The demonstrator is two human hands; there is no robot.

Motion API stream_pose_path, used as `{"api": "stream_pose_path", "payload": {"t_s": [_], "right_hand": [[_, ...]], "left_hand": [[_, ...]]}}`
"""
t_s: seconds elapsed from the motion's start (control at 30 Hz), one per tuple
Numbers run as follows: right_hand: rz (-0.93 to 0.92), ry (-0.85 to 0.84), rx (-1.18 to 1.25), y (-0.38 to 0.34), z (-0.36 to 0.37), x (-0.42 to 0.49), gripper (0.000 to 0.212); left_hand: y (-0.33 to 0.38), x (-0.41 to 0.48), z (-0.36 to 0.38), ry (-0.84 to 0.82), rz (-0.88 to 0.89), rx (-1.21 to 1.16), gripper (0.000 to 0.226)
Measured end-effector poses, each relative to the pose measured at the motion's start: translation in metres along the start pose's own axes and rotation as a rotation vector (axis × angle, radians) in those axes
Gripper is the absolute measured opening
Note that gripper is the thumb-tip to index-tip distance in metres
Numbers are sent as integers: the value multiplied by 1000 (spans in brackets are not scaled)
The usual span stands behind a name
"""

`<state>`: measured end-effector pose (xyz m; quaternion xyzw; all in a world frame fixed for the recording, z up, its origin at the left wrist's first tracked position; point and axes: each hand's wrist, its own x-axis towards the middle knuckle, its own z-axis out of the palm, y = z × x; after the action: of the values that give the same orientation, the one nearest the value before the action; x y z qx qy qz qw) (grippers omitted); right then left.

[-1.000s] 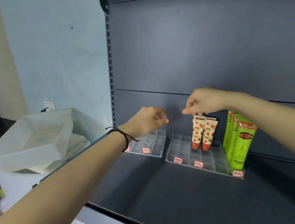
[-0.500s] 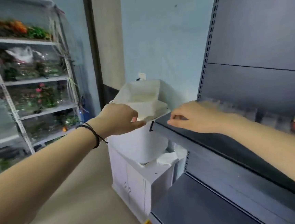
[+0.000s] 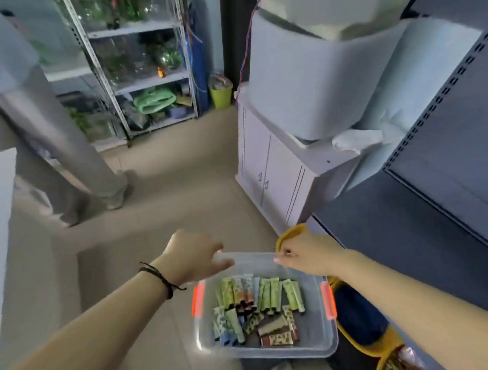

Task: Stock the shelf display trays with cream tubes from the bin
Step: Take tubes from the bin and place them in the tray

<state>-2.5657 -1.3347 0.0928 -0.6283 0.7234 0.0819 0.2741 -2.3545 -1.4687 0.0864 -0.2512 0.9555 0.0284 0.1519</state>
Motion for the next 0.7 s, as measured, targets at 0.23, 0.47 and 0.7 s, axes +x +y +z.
{"api": "stream_pose_path", "payload": {"t_s": [0.23,0.47,0.7], "right_hand": [[194,-237,214,57,163,51,45],[321,-318,469,105,288,110,45],[463,-245,649,124,354,156,54]], "left_hand": [[58,35,163,-261,-3,-174,64],[106,98,289,-477,-118,-439,55],[135,140,365,-560,-175,-616,48]]}}
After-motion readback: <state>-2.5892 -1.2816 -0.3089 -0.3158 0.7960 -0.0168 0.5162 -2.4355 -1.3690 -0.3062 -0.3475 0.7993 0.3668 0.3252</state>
